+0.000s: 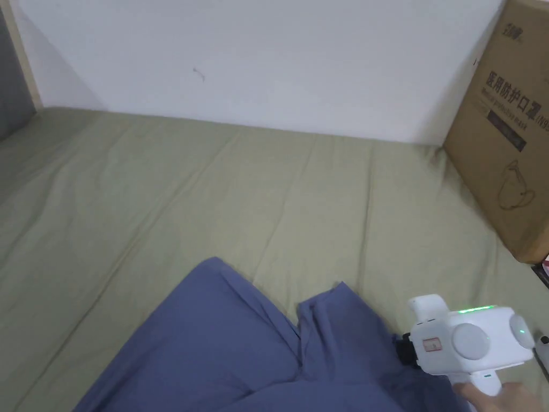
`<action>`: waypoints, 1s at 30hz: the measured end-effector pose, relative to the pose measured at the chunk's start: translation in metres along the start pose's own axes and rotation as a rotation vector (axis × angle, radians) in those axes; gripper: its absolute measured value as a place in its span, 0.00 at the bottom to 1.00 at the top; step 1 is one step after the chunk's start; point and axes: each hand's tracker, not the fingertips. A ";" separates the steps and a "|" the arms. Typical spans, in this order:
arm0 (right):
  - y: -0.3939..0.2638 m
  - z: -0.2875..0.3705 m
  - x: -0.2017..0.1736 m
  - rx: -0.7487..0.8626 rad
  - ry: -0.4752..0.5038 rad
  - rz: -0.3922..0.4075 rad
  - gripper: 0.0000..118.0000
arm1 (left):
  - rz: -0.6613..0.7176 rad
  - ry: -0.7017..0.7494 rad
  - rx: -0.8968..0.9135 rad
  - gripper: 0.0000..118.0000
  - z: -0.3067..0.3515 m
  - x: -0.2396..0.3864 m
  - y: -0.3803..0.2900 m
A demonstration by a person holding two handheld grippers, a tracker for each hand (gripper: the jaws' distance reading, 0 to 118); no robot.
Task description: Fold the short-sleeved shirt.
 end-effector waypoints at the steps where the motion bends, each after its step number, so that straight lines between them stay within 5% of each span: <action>1: 0.001 0.019 0.000 0.036 0.031 -0.023 0.02 | 0.033 -0.017 0.044 0.05 0.012 -0.004 -0.001; 6: 0.000 0.132 0.000 0.294 0.064 -0.064 0.02 | -0.022 -0.086 0.251 0.05 0.080 0.020 0.007; 14: 0.020 0.291 -0.007 0.638 -0.080 -0.074 0.02 | -0.162 -0.203 0.558 0.04 0.164 0.062 0.092; 23: 0.095 0.359 0.036 0.841 -0.143 -0.161 0.02 | -0.241 -0.230 0.714 0.04 0.211 0.096 0.238; 30: 0.175 0.385 0.049 0.906 -0.199 -0.155 0.02 | -0.264 -0.185 0.821 0.04 0.243 0.122 0.313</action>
